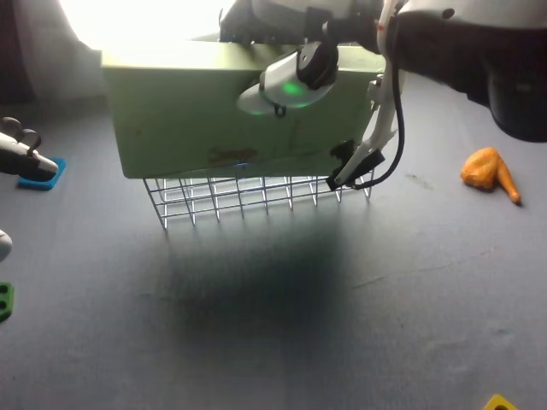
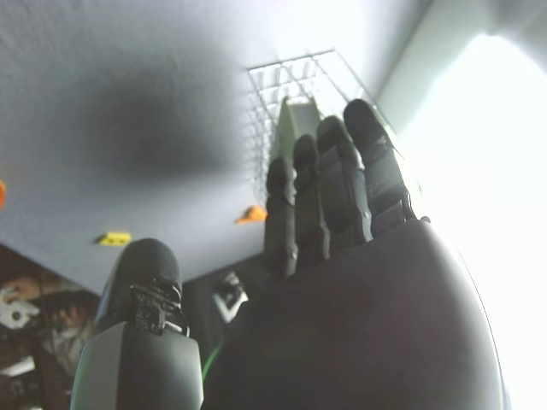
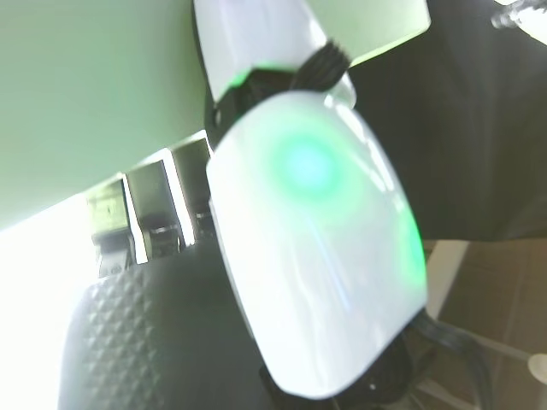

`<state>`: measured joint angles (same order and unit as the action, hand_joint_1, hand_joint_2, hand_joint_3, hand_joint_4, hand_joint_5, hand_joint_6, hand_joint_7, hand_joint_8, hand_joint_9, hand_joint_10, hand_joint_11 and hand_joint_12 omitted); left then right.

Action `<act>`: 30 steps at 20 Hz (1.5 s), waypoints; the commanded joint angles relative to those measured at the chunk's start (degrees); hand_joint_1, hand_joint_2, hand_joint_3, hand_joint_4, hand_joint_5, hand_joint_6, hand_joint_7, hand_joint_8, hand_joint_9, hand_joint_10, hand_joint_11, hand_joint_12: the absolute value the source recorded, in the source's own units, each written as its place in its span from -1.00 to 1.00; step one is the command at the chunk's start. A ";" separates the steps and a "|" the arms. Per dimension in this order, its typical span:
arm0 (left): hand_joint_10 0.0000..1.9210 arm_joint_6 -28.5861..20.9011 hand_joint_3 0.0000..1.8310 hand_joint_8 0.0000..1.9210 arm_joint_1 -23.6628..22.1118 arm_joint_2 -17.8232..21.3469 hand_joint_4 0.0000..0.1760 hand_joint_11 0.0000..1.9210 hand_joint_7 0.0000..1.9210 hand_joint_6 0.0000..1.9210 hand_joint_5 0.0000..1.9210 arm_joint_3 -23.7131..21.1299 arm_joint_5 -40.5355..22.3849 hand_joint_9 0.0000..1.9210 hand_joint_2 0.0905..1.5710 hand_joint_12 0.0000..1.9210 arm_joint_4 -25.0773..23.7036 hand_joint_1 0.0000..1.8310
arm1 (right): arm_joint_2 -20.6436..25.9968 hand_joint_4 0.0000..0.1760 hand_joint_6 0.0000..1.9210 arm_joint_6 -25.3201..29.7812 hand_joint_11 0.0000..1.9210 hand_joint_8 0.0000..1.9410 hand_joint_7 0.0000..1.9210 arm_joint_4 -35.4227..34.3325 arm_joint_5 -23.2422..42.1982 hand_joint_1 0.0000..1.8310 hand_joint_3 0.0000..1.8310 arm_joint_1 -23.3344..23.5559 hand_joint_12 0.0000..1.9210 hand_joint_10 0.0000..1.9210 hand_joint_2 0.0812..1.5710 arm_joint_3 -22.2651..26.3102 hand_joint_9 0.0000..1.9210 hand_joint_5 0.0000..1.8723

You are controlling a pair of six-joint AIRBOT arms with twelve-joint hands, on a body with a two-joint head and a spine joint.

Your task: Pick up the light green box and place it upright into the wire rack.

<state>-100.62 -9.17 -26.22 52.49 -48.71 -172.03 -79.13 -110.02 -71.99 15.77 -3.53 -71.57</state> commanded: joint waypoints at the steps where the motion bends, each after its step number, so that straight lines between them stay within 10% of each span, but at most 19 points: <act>1: -1.00 -0.13 -1.00 -1.00 -0.95 0.03 -0.88 -1.00 -0.76 -1.00 -0.76 0.13 4.71 -0.77 0.57 -0.35 -0.55 -0.76 | -0.10 -1.00 -0.12 0.65 -0.41 0.28 -0.12 1.68 2.09 0.49 -1.00 0.25 0.79 0.59 0.45 -0.43 -0.22 0.02; 9: -1.00 -0.13 -1.00 -1.00 -0.98 0.03 -0.59 -1.00 -0.79 -1.00 -0.78 0.19 4.71 -0.80 0.56 -0.33 -0.55 -0.78 | -2.48 -1.00 -0.14 -5.00 -0.41 0.37 -0.17 1.81 2.57 0.48 -1.00 -1.35 0.83 0.66 0.48 -3.09 -0.26 0.01; 30: -1.00 -0.12 -1.00 -1.00 -1.73 -0.21 -0.71 -1.00 -0.78 -1.00 -0.78 0.46 4.72 -0.79 0.56 -0.44 -0.55 -0.77 | -3.61 -1.00 -0.12 -10.04 -0.45 0.42 -0.22 1.86 4.68 0.47 -1.00 -2.85 0.86 0.69 0.50 -3.26 -0.28 0.00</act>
<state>-100.60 -9.85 -26.26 52.86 -48.73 -172.03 -83.00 -120.14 -72.01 17.52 -6.70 -74.56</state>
